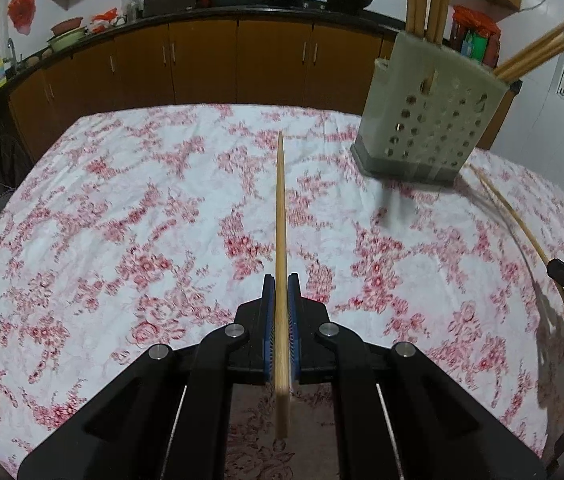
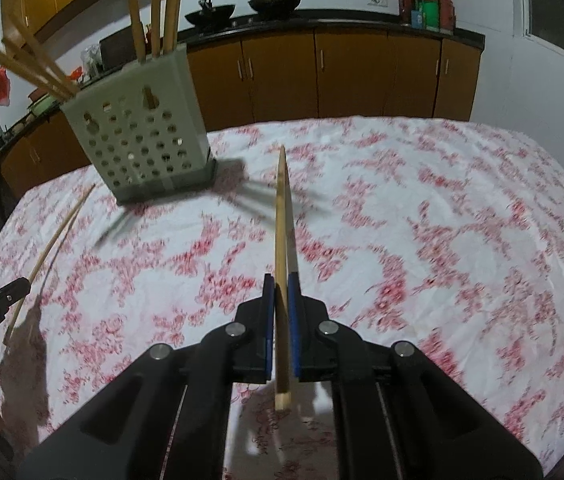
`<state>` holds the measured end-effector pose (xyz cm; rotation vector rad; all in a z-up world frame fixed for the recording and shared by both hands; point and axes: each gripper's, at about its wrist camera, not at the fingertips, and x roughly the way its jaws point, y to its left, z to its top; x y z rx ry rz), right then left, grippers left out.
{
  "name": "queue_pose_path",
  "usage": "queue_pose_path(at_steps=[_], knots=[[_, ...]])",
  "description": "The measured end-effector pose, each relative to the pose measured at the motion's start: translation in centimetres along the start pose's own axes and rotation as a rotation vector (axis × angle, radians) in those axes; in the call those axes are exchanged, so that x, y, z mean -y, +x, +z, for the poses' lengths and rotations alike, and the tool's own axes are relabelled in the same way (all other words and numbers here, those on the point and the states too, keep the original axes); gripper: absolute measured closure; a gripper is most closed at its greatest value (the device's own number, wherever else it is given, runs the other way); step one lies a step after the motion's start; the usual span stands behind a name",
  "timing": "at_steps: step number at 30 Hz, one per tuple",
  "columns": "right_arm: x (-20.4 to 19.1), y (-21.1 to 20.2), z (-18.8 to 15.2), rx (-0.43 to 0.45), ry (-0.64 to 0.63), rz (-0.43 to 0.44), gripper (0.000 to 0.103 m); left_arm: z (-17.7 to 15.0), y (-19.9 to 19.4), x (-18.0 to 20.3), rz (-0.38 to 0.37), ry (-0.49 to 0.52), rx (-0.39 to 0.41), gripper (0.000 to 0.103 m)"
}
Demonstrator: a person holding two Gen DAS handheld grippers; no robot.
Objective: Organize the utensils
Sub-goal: 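Lift the left tool's chopstick upright over the holder while the right tool lifts its own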
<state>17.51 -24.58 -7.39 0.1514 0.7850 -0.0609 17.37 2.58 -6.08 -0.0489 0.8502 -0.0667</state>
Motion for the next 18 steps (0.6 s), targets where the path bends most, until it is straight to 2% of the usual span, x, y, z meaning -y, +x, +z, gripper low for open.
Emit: queue_pose_path(at_steps=[4, 14, 18], knots=[[0.1, -0.9, 0.5, 0.029, 0.003, -0.001, 0.095, 0.7, -1.0, -0.2, -0.011, -0.009, 0.03, 0.096], [1.4, -6.5, 4.2, 0.228, 0.048, 0.023, 0.095, 4.5, -6.9, -1.4, -0.056, -0.069, 0.225, 0.096], [1.8, -8.0, 5.2, 0.281, 0.063, 0.032, 0.095, 5.6, -8.8, -1.7, -0.076, -0.083, 0.287, 0.096]])
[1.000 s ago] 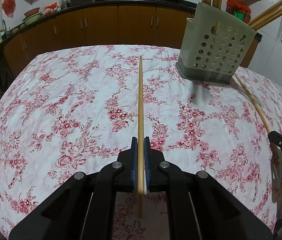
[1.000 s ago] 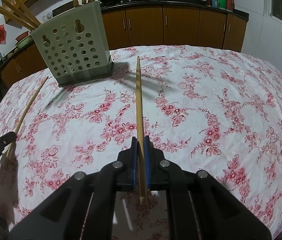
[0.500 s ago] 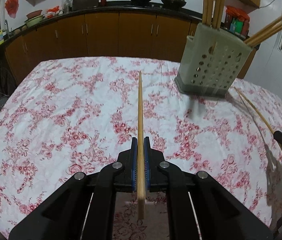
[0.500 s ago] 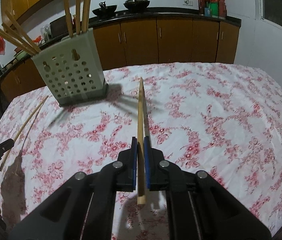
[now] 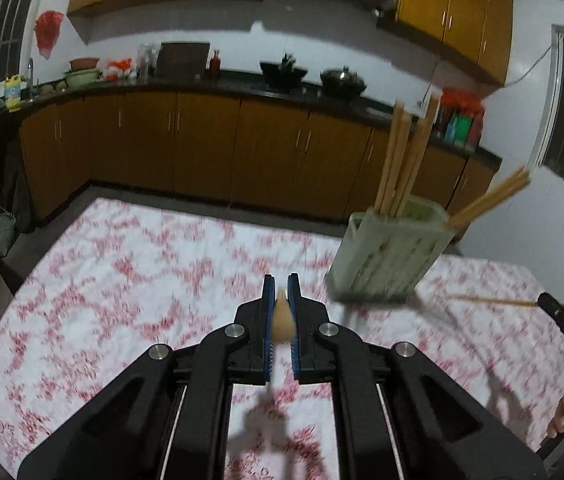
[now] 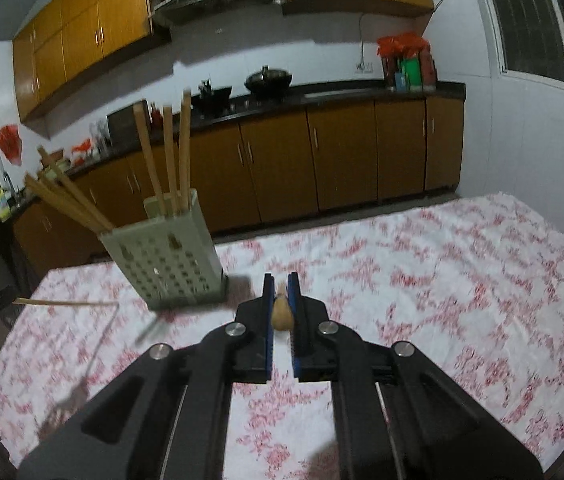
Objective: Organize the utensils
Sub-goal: 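Lift the left tool's chopstick upright over the holder while the right tool lifts its own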
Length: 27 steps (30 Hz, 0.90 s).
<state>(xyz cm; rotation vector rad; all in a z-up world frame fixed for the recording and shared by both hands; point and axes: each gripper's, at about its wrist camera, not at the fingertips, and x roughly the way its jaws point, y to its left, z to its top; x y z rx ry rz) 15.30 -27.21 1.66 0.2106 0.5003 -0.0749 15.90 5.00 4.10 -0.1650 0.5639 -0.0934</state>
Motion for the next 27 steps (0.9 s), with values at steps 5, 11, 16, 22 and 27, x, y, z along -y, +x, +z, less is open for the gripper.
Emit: queue_pose_path(at_steps=[5, 11, 16, 22, 27], knots=[[-0.1, -0.8, 0.9, 0.03, -0.001, 0.006, 0.095, 1.3, -1.2, 0.5, -0.019, 0.006, 0.051, 0.096], [-0.6, -1.5, 1.8, 0.056, -0.005, 0.014, 0.095, 2.3, -1.4, 0.8, -0.027, 0.023, 0.072, 0.096], [-1.2, -2.7, 3.5, 0.097, -0.018, 0.036, 0.095, 3.3, -2.1, 1.6, -0.051, 0.031, 0.1, 0.096], [-2.1, -4.7, 6.5, 0.158, -0.006, 0.118, 0.095, 5.3, -3.6, 3.6, -0.115, 0.043, 0.16, 0.096], [-4.0, -6.9, 9.6, 0.248, -0.006, 0.198, 0.095, 7.6, -4.7, 6.1, -0.163, 0.059, 0.247, 0.096]])
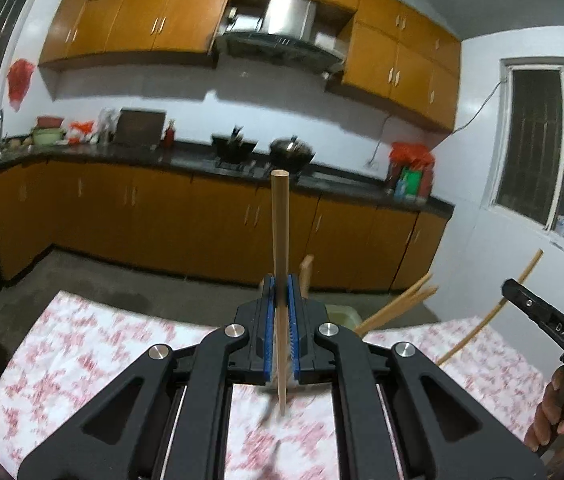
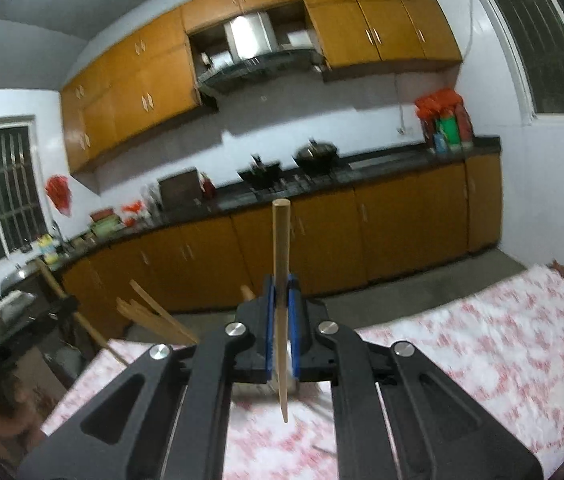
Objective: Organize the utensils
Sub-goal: 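Lift the left tool's chopstick upright over the holder while the right tool lifts its own, then lower the left tool's chopstick into the holder and open it while the right tool releases its own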
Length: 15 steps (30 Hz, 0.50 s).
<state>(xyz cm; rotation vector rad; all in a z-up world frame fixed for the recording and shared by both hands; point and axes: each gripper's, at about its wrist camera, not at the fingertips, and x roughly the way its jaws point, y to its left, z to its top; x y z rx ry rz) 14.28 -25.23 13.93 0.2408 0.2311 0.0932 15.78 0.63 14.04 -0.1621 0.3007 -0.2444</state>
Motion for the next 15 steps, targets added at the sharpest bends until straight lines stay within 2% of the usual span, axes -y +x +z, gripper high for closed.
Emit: queue_pose_path(at_steps=[7, 15], knots=[[-3.2, 0.3, 4.3, 0.152, -0.03, 0.057, 0.095, 3.5, 0.8, 2.9, -0.022, 0.035, 0.131, 0.096], [-3.9, 4.2, 5.2, 0.178, -0.044, 0.045, 0.095, 4.1, 4.0, 3.1, 0.017, 0.029, 0.183, 0.096]])
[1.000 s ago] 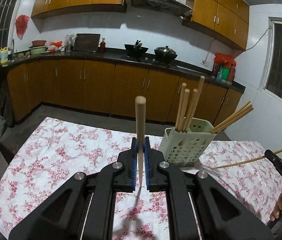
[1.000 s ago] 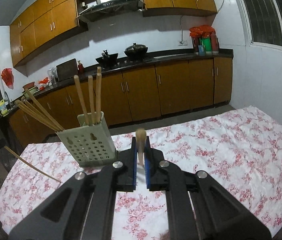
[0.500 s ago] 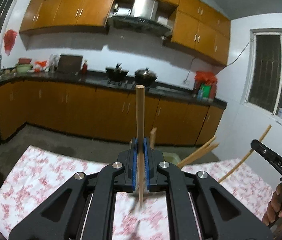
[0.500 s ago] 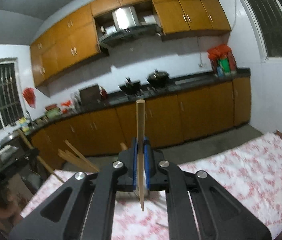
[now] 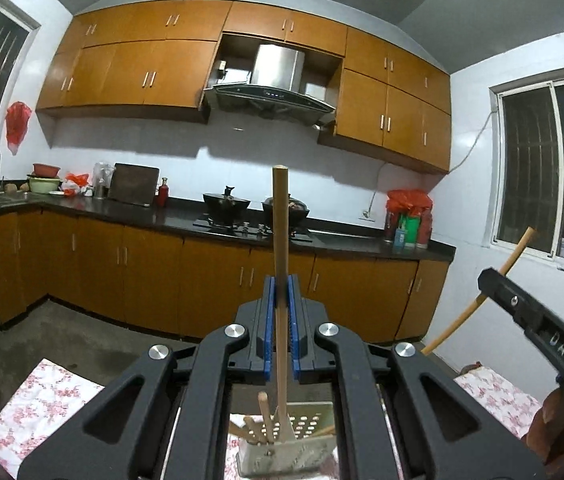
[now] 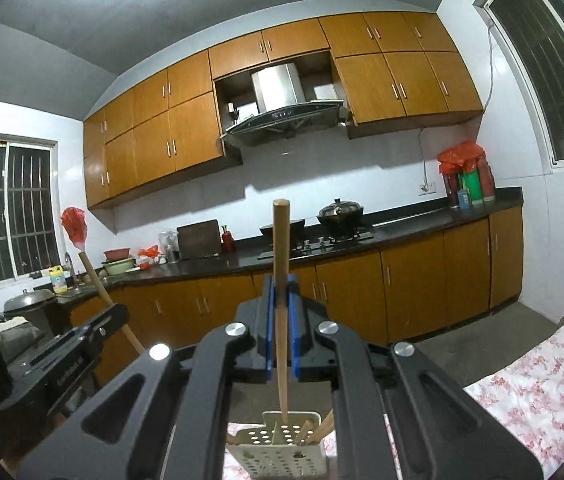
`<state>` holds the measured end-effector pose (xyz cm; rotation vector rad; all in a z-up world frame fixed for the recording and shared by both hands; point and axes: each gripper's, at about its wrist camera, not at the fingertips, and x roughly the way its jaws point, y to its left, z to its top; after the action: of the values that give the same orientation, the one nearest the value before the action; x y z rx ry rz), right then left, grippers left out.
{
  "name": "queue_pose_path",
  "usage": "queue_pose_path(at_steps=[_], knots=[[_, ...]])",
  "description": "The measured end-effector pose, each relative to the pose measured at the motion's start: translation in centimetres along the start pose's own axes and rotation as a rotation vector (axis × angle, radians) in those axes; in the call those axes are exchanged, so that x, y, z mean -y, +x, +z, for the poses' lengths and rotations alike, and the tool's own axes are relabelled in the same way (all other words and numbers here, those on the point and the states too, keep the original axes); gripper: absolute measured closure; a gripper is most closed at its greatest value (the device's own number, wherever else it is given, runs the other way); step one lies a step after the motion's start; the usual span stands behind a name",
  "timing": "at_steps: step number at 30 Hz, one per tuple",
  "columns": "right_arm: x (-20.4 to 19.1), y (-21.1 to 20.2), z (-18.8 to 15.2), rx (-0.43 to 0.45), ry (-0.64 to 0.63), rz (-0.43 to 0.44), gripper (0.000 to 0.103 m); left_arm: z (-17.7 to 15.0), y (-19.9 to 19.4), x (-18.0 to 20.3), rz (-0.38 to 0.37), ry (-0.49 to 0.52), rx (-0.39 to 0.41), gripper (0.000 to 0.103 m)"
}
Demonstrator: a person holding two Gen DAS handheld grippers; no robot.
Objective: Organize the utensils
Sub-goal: 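Lower the left tool's chopstick into the holder and open it while the right tool releases its own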
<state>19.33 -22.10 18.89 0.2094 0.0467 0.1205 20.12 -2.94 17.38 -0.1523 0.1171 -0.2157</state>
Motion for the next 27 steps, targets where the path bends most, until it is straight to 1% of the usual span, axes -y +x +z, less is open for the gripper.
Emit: queue_pose_path(at_steps=[4, 7, 13, 22, 23, 24, 25, 26, 27], knots=[[0.5, 1.8, -0.9, -0.025, 0.009, -0.002, 0.095, -0.6, 1.4, -0.1, 0.008, 0.002, 0.019, 0.096], [0.3, 2.7, -1.5, -0.046, 0.009, -0.003, 0.095, -1.2, 2.1, -0.2, 0.009, 0.003, 0.016, 0.096], [0.2, 4.2, -3.1, -0.089, -0.008, 0.0, 0.095, -3.1, 3.2, -1.0, 0.02, -0.001, -0.023, 0.096], [0.5, 5.5, -4.9, -0.152, -0.008, -0.01, 0.095, -3.8, 3.9, -1.7, 0.024, -0.008, -0.073, 0.096], [0.5, 5.6, -5.0, -0.159, -0.007, -0.009, 0.094, -3.9, 3.9, -1.7, 0.023, -0.009, -0.076, 0.095], [0.6, 5.6, -5.0, -0.162, -0.001, -0.011, 0.09, -3.8, 3.9, -1.8, 0.019, -0.01, -0.081, 0.094], [0.6, 5.6, -4.8, -0.164, 0.004, -0.011, 0.082, -3.7, 3.8, -1.9, 0.018, -0.012, -0.084, 0.089], [0.7, 5.5, -4.7, -0.162, 0.009, -0.014, 0.078, -3.7, 3.9, -1.9, 0.022, -0.012, -0.084, 0.075], [0.8, 5.4, -4.6, -0.157, 0.013, -0.017, 0.074, -3.5, 3.7, -1.9, 0.028, -0.011, -0.079, 0.068]])
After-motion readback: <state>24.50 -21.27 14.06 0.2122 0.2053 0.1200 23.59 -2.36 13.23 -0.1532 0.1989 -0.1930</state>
